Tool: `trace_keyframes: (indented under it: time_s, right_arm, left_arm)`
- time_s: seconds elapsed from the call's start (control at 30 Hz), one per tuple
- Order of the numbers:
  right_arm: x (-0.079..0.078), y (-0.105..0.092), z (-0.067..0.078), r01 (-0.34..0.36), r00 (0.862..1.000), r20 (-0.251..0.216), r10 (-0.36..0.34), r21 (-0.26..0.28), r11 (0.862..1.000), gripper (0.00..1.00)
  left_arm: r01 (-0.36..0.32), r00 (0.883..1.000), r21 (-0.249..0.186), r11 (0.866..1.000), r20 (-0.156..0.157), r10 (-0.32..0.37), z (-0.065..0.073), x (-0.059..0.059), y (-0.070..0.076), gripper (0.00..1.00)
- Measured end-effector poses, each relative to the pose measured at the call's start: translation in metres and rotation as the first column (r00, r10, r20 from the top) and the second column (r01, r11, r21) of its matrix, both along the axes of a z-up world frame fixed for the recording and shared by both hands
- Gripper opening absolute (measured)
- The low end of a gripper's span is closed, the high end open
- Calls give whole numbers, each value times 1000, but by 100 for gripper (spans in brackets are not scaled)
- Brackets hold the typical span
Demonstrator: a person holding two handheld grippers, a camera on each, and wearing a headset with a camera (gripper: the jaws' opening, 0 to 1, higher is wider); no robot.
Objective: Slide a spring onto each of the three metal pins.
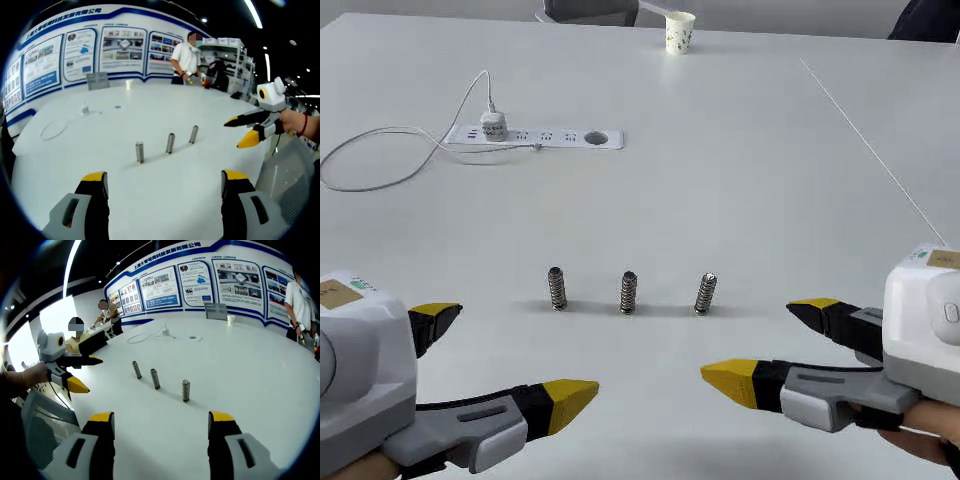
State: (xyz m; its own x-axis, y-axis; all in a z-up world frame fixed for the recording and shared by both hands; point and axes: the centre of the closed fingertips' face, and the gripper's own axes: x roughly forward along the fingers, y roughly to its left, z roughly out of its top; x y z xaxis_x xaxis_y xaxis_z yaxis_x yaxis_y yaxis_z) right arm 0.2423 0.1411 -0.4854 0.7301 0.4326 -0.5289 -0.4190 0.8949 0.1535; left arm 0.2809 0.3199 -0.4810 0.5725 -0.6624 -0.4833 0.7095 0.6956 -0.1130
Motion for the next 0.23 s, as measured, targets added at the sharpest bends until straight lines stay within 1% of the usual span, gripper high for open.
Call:
trace_keyframes:
  time_s: [0.07,0.13,0.23]
  right_arm:
    - [-3,0,0,0,1000,-2,0,-1,1000,78]
    - [-5,0,0,3,1000,-1,-3,1,1000,78]
    - [-7,0,0,5,1000,-2,-5,1,1000,79]
  left_arm:
    - [2,1000,13,1000,-3,-2,-2,-1,2,95]
    - [4,1000,19,1000,-2,-4,-2,-3,2,95]
    - [5,1000,24,1000,-12,-4,-3,-5,2,95]
